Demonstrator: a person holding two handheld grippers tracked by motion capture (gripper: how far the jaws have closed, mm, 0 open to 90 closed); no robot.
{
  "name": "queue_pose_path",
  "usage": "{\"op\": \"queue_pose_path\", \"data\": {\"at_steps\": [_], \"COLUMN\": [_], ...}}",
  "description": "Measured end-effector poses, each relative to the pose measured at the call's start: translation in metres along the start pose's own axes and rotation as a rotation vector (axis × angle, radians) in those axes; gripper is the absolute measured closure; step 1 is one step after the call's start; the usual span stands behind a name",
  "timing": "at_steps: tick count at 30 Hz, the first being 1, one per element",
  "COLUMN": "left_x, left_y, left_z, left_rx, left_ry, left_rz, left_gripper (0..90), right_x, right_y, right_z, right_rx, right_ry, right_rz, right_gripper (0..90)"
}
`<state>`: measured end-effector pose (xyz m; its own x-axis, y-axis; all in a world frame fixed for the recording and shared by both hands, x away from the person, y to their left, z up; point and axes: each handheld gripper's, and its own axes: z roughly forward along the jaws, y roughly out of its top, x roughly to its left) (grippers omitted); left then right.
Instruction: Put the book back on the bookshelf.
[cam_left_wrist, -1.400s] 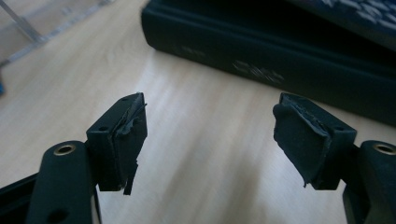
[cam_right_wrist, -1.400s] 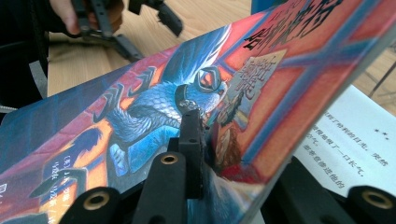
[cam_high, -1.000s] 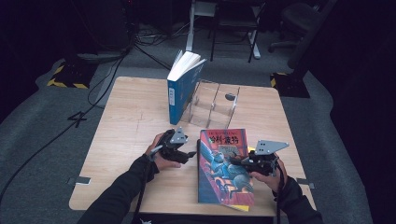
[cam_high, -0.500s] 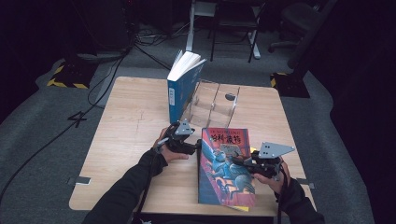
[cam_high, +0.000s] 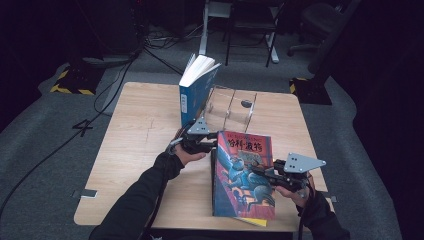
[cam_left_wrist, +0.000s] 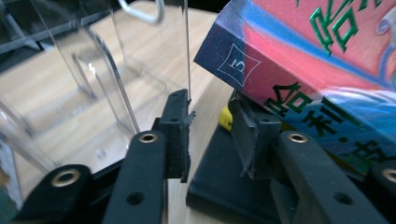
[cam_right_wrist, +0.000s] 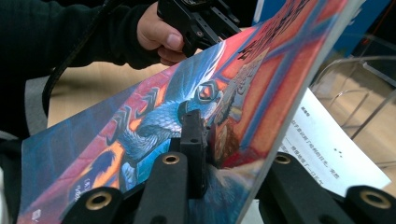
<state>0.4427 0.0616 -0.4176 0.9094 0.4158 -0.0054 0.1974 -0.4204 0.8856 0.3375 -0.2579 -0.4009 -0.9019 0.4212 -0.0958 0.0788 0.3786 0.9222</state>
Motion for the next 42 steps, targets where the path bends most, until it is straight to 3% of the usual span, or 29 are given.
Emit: {"op": "queue_pose_path", "data": {"at_steps": [6,9,16,25,28,33,36,41,42], "left_x": [0.003,0.007,0.007,-0.011,-0.016,-0.015,-0.015,-0.017,-0.02], "left_y": [0.025,0.035,0.053,0.071,0.077,0.085,0.089,0.089,0.086], "left_z": [-0.009,-0.013,-0.024,-0.034,-0.039,-0.045,-0.052,-0.058,-0.061], "left_rx": [-0.021,-0.046,-0.079,-0.114,-0.12,-0.135,-0.149,-0.151,-0.164], "left_ry": [0.007,0.011,-0.002,-0.04,-0.028,-0.014,-0.009,-0.007,-0.011], "left_rz": [0.037,0.029,0.052,0.114,0.138,0.14,0.145,0.15,0.136], "left_gripper": [79.2,81.9,89.0,89.6,89.7,89.8,89.7,89.5,89.0], "right_x": [-0.002,-0.004,-0.007,-0.007,-0.004,-0.001,0.0,0.002,0.007], "right_y": [0.01,0.017,0.023,0.032,0.037,0.039,0.042,0.042,0.04], "right_z": [-0.005,-0.005,-0.004,-0.006,-0.007,-0.005,-0.002,-0.002,-0.003], "right_rx": [-0.038,-0.054,-0.087,-0.065,-0.063,-0.073,-0.093,-0.11,-0.128], "right_ry": [-0.035,-0.061,-0.084,-0.08,-0.079,-0.091,-0.132,-0.141,-0.144], "right_rz": [-0.042,-0.08,-0.107,-0.145,-0.167,-0.182,-0.189,-0.193,-0.19], "right_gripper": [77.6,77.6,77.8,76.8,79.0,80.9,83.2,84.5,85.0]}}
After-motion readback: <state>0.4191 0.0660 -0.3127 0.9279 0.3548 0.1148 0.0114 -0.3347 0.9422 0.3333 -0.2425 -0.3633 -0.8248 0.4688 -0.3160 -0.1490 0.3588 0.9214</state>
